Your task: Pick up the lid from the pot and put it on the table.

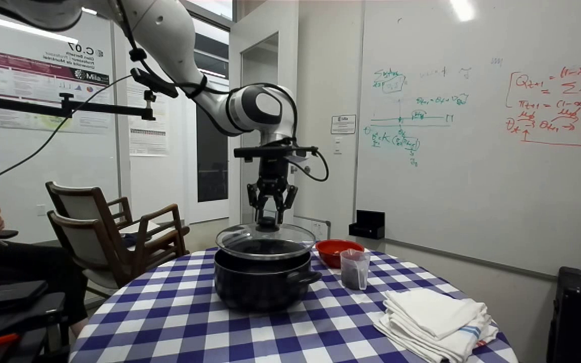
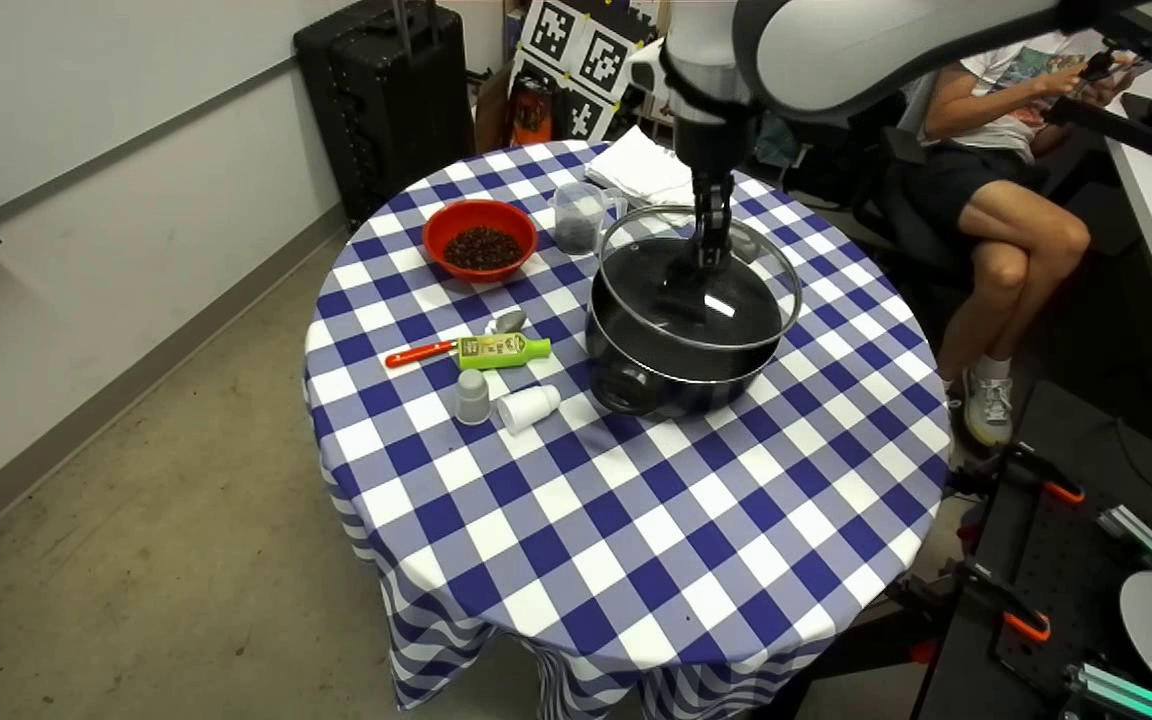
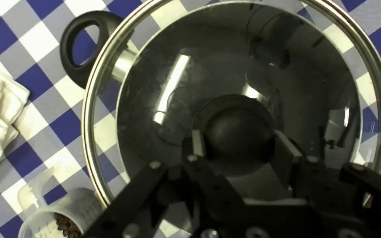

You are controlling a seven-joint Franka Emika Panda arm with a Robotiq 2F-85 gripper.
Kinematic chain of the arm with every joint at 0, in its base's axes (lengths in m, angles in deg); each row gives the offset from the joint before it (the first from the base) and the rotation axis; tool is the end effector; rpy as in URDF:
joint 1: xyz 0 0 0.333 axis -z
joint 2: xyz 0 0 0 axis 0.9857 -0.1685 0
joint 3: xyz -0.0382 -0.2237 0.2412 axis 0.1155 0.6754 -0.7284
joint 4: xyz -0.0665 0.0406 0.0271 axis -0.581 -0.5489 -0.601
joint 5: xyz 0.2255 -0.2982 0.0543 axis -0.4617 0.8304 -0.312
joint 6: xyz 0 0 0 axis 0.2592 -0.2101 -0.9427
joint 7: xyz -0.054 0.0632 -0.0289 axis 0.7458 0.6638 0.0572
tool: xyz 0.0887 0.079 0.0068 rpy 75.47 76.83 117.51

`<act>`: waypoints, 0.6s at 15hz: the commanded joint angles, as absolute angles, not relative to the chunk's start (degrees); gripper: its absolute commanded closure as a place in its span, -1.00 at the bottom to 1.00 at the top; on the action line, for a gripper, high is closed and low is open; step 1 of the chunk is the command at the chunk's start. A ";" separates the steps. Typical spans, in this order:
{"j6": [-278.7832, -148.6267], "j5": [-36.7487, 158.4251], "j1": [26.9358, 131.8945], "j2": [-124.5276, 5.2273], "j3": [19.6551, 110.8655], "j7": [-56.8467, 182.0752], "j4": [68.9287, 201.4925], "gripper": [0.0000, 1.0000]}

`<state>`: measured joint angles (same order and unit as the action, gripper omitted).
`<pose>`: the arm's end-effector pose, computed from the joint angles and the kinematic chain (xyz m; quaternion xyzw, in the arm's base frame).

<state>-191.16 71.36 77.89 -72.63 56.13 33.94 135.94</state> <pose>0.6526 0.0616 0.3210 0.9401 0.3184 -0.1005 0.0680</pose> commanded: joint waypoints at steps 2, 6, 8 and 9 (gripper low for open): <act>-190.32 68.73 82.88 -58.03 55.46 20.90 146.44 0.50; -186.02 67.31 85.83 -53.02 59.20 18.82 149.44 0.50; -184.82 65.98 87.29 -52.88 61.29 19.52 150.71 0.50; -183.79 65.24 88.04 -53.35 62.24 19.42 150.88 0.50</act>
<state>-185.98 67.55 86.63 -54.44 59.95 20.13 148.87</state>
